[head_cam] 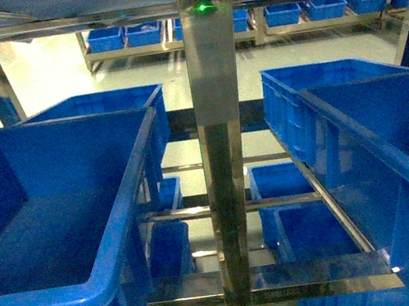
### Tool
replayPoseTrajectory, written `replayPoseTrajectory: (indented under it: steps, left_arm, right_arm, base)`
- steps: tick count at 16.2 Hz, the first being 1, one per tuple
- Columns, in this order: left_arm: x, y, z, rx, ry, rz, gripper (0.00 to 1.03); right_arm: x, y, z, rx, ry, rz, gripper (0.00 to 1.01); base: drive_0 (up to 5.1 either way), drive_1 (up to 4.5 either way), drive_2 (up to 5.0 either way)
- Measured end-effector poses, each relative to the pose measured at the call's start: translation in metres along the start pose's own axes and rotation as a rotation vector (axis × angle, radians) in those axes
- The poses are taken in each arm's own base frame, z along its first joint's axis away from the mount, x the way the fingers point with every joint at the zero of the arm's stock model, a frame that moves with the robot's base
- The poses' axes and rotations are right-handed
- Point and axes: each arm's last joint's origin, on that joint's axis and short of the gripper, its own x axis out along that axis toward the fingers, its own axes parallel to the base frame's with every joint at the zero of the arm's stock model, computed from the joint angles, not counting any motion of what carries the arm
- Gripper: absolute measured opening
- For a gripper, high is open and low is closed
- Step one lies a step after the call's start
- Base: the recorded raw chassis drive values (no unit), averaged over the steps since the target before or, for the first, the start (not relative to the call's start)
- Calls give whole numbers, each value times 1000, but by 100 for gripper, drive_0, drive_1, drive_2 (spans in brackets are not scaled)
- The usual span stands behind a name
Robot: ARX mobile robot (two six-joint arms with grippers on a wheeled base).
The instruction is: Sort and place red and yellow blocks in left bins
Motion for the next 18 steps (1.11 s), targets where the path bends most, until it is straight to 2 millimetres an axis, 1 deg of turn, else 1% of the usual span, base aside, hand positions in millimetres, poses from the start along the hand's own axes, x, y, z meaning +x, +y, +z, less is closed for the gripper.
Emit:
replayPoseTrajectory:
  steps: [6, 9, 10, 11, 12, 14, 16, 18]
  left_arm:
    - [30, 12, -2, 46, 19, 22, 27]
    - [56, 12, 4, 87, 20, 24, 27]
    - [80, 13, 8, 111, 41, 20, 27]
    - [107, 19, 5, 145, 95, 12, 27]
    - [124, 25, 0, 162, 142, 10, 27]
    - [148, 32, -6, 177, 197, 17, 27]
    - [162, 35, -7, 195, 232, 7, 27]
    - [185, 45, -11, 245, 267, 38, 27]
  right_arm:
    - [0, 0, 0, 0, 0, 0, 98]
    - [0, 0, 0, 0, 0, 0, 98]
    - [0, 0, 0, 0, 0, 0, 98]
    - [0, 0, 0, 0, 0, 0, 98]
    - [0, 0, 0, 0, 0, 0, 98]
    - [0, 0, 0, 0, 0, 0, 98]
    - [0, 0, 0, 0, 0, 0, 98]
    - [0, 0, 0, 0, 0, 0, 98]
  base:
    - [0, 0, 0]
    - [0, 0, 0]
    - [0, 0, 0]
    - [0, 0, 0]
    - [0, 0, 0]
    - [0, 0, 0]
    - [0, 0, 0]
    - [0, 0, 0]
